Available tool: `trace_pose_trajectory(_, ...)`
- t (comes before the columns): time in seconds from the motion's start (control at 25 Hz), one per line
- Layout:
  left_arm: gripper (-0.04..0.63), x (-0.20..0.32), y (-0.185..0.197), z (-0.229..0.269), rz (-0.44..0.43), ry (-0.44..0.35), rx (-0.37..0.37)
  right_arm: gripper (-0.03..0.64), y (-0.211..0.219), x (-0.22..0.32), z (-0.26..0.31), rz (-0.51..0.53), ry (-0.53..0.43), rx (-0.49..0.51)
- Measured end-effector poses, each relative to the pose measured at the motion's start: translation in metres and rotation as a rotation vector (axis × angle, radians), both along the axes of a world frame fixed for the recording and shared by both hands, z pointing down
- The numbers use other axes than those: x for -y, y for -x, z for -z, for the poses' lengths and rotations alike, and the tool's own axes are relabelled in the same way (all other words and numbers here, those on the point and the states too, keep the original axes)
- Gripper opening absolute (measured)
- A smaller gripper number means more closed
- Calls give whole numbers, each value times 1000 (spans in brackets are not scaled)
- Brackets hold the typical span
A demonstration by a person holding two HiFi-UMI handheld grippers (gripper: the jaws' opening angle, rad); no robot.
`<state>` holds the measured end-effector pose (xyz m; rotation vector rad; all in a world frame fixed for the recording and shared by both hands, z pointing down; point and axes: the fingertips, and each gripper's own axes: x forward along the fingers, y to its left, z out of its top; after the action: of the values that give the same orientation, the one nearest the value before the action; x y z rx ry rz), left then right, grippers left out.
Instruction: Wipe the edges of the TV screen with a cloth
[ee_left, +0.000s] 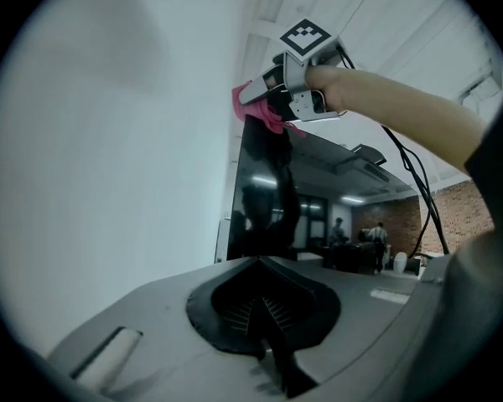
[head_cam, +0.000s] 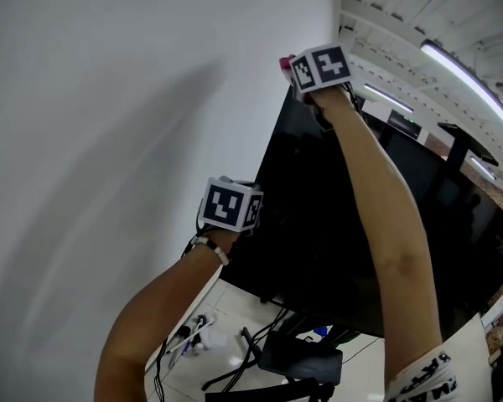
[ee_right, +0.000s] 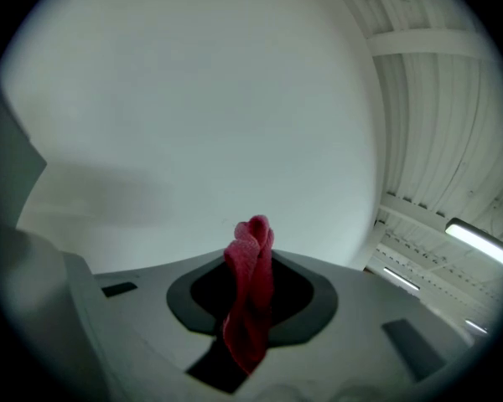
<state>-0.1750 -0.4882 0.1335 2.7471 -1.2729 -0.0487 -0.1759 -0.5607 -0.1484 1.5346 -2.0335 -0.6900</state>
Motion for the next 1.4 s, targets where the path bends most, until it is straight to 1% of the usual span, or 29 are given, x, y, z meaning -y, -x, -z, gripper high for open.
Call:
trace_pose_trajectory(0.12,-3,2,9,2,14,6,-6,87,24,-4,-9,46,-14,-38)
trace_pose_trajectory(0.28,-3,-1,14,-2,8,12,-19,88,30,-3,-23,-30,-53,-172)
trace_pose_trajectory(0.32,-3,-2,13,-4,5,16,-22,89,30,-2,-26,-47,-54,-213)
trace_pose_trajectory(0.4,-3,-2,10,-13,1,29,-31,89,29,-1,-35,-76,-55,-335)
trace_pose_trajectory(0.48,-3,0,7,-25,5,47,-49,89,36,-2,-46,-71,-59,-453)
trace_pose_trajectory(0.6,-3,7,11,-46,16,86,-55,89,46,0,-76,-64,17,-552)
trace_pose_trajectory(0.68,-3,9,14,-59,20,111,-67,89,46,1,-93,-74,44,-560)
trace_pose_trajectory(0.8,-3,6,16,-71,19,127,-91,89,39,0,-127,-68,77,-523)
trace_pose_trajectory(0.88,-3,2,22,-79,20,129,-98,89,45,-3,-155,-25,96,-504)
trace_pose_trajectory(1.0,-3,-1,31,-93,24,144,-110,89,59,-6,-198,34,127,-517)
trace_pose_trajectory(1.16,-3,0,27,-115,25,181,-111,89,47,2,-242,20,193,-539)
trace_pose_trajectory(1.32,-3,-5,23,-154,19,222,-91,89,41,8,-280,17,240,-514)
trace_pose_trajectory(1.4,-3,-8,24,-173,14,236,-96,88,44,8,-300,28,258,-507)
